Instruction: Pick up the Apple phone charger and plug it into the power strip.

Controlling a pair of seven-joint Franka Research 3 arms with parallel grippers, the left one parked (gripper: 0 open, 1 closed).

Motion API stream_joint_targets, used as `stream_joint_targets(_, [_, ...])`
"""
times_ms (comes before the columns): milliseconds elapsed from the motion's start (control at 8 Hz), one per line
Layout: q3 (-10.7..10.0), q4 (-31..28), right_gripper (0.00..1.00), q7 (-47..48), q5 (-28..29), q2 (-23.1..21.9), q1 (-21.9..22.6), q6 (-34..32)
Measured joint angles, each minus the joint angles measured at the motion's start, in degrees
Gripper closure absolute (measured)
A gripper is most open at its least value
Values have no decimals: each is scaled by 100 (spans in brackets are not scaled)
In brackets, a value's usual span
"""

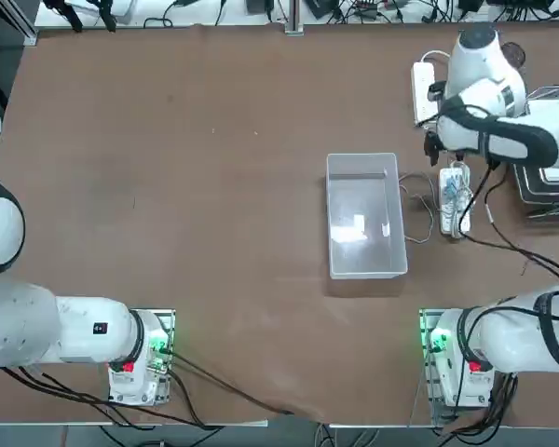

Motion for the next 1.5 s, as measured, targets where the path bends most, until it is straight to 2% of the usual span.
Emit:
stream_joint_targets(375, [-17,-447,12,8,-486,4,-174,436])
stream_joint_targets(750, [-22,-715,12,10,-620,128,-510,1063])
stream_joint_targets(1500, [-15,-771,14,211,-794,569,-589,1310])
